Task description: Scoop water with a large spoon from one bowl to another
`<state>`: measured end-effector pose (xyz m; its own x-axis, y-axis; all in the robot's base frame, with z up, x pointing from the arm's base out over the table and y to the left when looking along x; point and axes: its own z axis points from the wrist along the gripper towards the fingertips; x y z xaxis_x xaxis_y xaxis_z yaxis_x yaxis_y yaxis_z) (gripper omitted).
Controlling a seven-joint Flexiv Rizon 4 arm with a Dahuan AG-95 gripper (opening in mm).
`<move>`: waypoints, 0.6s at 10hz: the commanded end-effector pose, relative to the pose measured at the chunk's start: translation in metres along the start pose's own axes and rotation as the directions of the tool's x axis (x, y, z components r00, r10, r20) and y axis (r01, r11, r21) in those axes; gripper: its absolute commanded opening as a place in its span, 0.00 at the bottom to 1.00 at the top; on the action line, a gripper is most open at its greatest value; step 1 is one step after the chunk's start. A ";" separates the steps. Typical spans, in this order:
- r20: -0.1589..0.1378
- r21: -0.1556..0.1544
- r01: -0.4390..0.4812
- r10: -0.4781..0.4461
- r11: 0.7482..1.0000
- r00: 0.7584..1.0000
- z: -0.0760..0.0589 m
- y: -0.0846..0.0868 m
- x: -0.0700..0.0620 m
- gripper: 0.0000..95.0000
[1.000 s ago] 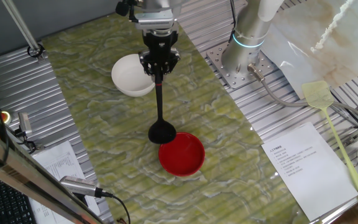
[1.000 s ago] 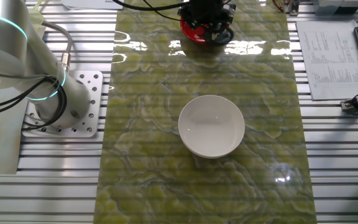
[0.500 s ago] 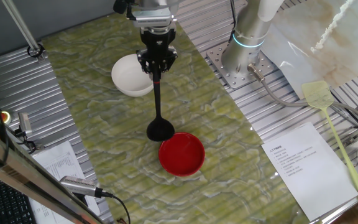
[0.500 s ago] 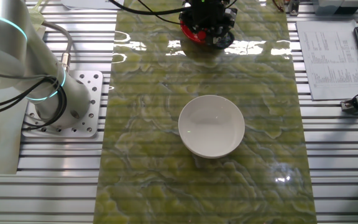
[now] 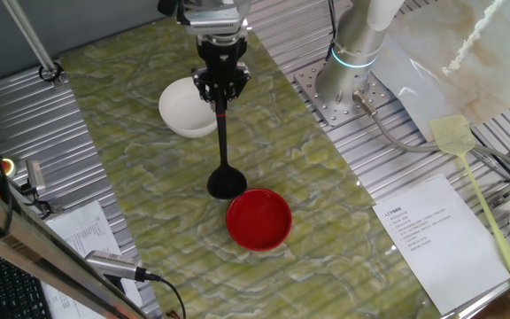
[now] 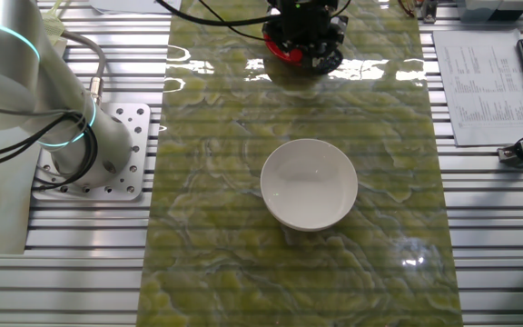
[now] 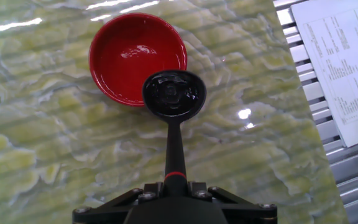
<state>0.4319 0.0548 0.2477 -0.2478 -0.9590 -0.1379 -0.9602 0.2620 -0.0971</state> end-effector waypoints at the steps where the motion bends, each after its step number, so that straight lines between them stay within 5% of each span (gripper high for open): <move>1: 0.002 0.000 0.001 -0.001 1.000 1.000 0.000 0.000 0.001 0.00; 6: 0.027 -0.004 0.000 0.000 1.000 1.000 -0.001 -0.003 0.007 0.00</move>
<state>0.4323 0.0468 0.2477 -0.2438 -0.9554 -0.1665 -0.9606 0.2615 -0.0941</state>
